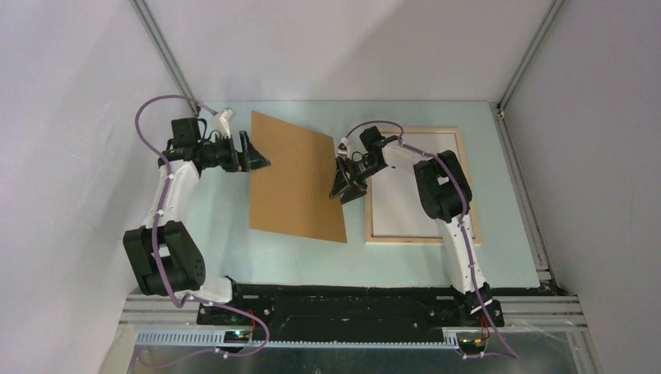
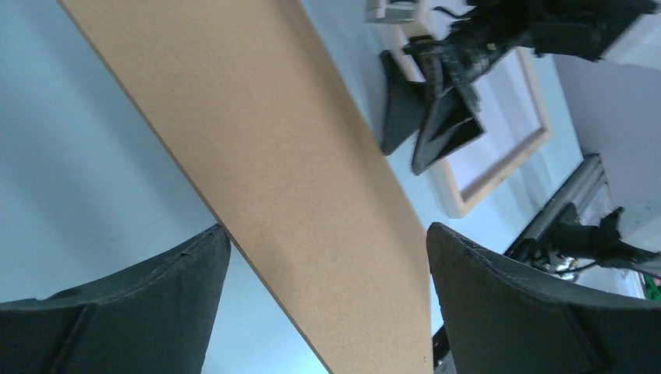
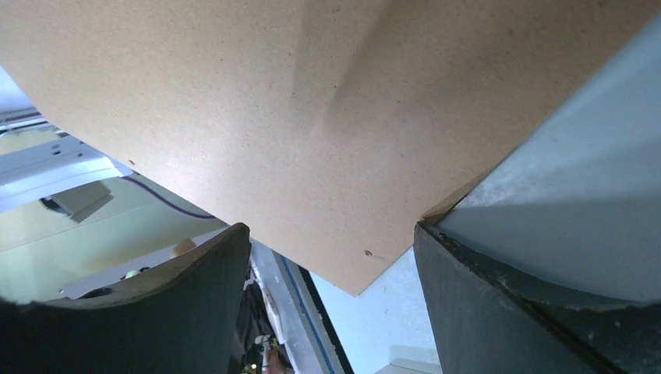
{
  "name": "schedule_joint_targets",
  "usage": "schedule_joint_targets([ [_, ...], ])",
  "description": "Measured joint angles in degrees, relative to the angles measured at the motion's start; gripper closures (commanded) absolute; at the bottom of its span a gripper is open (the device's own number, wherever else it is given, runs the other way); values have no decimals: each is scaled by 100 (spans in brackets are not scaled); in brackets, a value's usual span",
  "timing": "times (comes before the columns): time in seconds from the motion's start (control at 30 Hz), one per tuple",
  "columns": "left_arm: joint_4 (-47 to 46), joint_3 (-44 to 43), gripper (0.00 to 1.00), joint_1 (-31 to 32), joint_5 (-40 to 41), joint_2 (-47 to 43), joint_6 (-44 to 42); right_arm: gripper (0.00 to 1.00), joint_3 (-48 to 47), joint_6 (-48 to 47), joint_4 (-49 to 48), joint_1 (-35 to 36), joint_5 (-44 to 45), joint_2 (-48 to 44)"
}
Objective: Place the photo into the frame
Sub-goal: Turn over the photo frame item at the center of the board.
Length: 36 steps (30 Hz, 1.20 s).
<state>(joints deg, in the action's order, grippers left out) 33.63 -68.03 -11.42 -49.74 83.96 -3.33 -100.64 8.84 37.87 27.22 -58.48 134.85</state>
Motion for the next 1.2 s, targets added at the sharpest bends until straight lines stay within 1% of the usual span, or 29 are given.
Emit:
schedule_joint_targets([
  [0.1,50,-197,3,286,-232,0,33,18,-46,-85,-4,-9,-273,90],
  [0.2,232,-295,3,748,-573,4,85,18,-55,-205,-37,26,-501,162],
  [0.27,343,-341,4,942,-684,22,118,19,-55,-278,-33,42,-590,227],
  [0.4,496,-507,8,1091,-592,48,234,19,-55,-352,-33,35,-739,264],
  [0.47,549,-579,13,1128,-415,48,315,19,-55,-372,-31,35,-745,264],
  [0.53,590,-643,25,1187,-136,48,393,19,-55,-396,-28,35,-750,264],
  [0.57,608,-671,28,1217,35,48,446,19,-55,-400,-28,35,-748,264],
  [0.6,614,-691,35,1244,205,48,479,19,-55,-402,-28,35,-748,264],
  [0.63,623,-702,39,1261,343,48,509,19,-55,-404,-28,35,-748,264],
  [0.67,636,-717,46,1281,538,46,529,20,-55,-407,-28,35,-748,264],
  [0.7,636,-721,49,1290,686,46,549,20,-55,-409,-28,33,-745,264],
  [0.73,643,-730,56,1296,841,46,579,20,-52,-411,-28,33,-743,264],
  [0.77,647,-739,60,1314,1003,46,586,20,-52,-411,-28,33,-743,264],
  [0.8,656,-748,69,1335,1141,46,605,20,-55,-409,-28,33,-741,264],
  [0.83,658,-756,74,1362,1250,46,625,20,-52,-407,-28,31,-741,264],
  [0.87,675,-778,83,1394,1397,46,627,20,-52,-398,-31,31,-739,264],
  [0.9,682,-809,87,1423,1486,46,645,20,-52,-391,-31,28,-737,262],
  [0.93,708,-844,95,1451,1609,46,697,20,-52,-387,-31,28,-737,262],
  [1.0,780,-938,99,1480,1663,46,881,19,-50,-363,-33,28,-730,251],
  [1.1,979,-1172,100,1521,1727,46,1073,18,-39,-330,-39,28,-629,192],
  [1.2,1224,-1482,100,1554,1947,46,1080,17,-31,-289,-48,13,-503,46],
])
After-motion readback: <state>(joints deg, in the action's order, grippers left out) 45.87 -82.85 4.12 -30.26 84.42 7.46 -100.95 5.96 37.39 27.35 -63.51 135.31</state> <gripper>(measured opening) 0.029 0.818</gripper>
